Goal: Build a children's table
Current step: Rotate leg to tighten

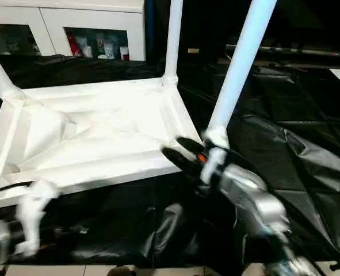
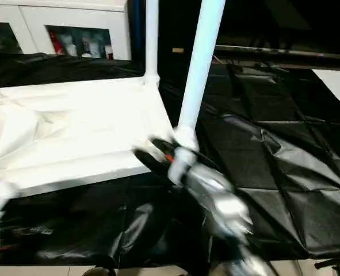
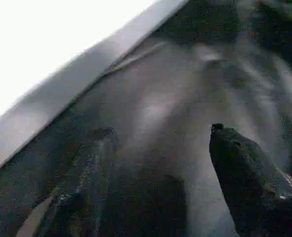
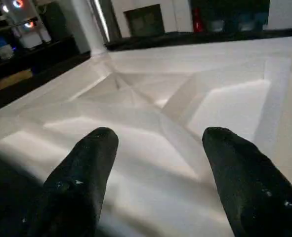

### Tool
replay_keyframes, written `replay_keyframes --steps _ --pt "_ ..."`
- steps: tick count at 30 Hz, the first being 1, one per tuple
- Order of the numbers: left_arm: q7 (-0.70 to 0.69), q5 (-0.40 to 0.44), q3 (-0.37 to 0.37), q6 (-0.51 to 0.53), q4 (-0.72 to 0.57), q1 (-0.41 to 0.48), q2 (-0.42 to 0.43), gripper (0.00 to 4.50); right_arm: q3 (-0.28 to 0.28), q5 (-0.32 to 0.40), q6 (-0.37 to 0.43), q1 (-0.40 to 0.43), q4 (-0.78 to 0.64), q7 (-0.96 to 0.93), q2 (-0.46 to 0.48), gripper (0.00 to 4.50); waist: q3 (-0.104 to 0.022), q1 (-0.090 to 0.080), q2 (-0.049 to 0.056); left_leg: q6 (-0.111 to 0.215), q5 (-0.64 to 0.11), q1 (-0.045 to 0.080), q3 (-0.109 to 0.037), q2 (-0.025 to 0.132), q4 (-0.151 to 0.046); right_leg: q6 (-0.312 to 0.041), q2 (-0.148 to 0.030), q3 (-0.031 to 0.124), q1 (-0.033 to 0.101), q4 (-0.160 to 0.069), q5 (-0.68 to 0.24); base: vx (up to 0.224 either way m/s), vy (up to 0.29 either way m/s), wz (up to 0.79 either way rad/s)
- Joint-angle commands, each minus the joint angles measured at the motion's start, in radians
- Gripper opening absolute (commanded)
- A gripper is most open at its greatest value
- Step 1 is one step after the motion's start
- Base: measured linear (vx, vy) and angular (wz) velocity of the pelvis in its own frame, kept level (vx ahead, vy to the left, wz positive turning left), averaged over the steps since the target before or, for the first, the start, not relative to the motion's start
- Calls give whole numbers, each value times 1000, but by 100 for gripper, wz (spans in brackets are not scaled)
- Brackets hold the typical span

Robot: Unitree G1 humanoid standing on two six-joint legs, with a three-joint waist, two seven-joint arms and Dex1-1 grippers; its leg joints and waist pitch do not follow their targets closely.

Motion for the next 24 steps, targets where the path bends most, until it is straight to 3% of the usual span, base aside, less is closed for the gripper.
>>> replay_keyframes --steps 1,2,4,5,6,8,10,11,18,24 --pt "18 0 30 -17 0 15 8 369 -35 -11 -34 -20 42 -29 1 314 -41 -2 23 0 -244 17 -6 28 -77 -171 -45 60 30 -71 -153 0 0 0" --pt "24 5 40 -29 8 22 9 376 -47 -12 -44 -34 66 -48 11 314 -41 -2 23 1 -237 16 -6 27 -76 -172 -45 60 31 -69 -137 0 0 0" --pt "79 39 96 -129 73 50 -16 404 -144 -5 -111 -125 200 -208 35 314 -42 -5 24 -7 -233 14 -6 24 -76 -173 -47 60 32 -66 -126 0 0 0" --pt "79 39 96 -129 73 50 -16 407 -144 -5 -111 -125 200 -208 35 314 -41 -7 23 -11 -241 14 -6 24 -78 -170 -46 60 34 -68 -133 0 0 0" --pt "94 37 105 -143 75 51 -27 407 -160 -2 -125 -141 227 -231 34 314 -43 -3 23 -17 -253 22 -4 26 -76 -167 -45 61 31 -68 -132 0 0 0" --pt "120 27 117 -156 77 51 -54 419 -190 -3 -160 -175 290 -272 23 314 -41 -2 18 -16 -247 20 -4 27 -76 -165 -44 61 32 -64 -108 0 0 0" --pt "133 27 118 -166 77 56 -67 444 -203 -8 -182 -195 334 -297 11 314 -43 1 19 -18 -246 19 -3 26 -73 -164 -45 62 33 -61 -95 0 0 0" --pt "144 22 120 -170 68 66 -82 448 -213 -21 -208 -219 389 -321 -7 314 -41 0 10 -14 -239 16 -2 25 -73 -162 -46 62 36 -61 -88 0 0 0" --pt "153 7 128 -208 75 104 -96 449 -283 -25 -283 -335 565 -380 -88 314 -36 2 2 -9 -286 17 -1 25 -71 -150 -48 62 32 -67 -168 0 0 0" --pt "147 -9 146 -236 92 126 -98 449 -313 -27 -349 -420 709 -383 -177 314 -37 13 1 1 -268 19 3 24 -63 -157 -44 62 30 -64 -149 0 0 0"
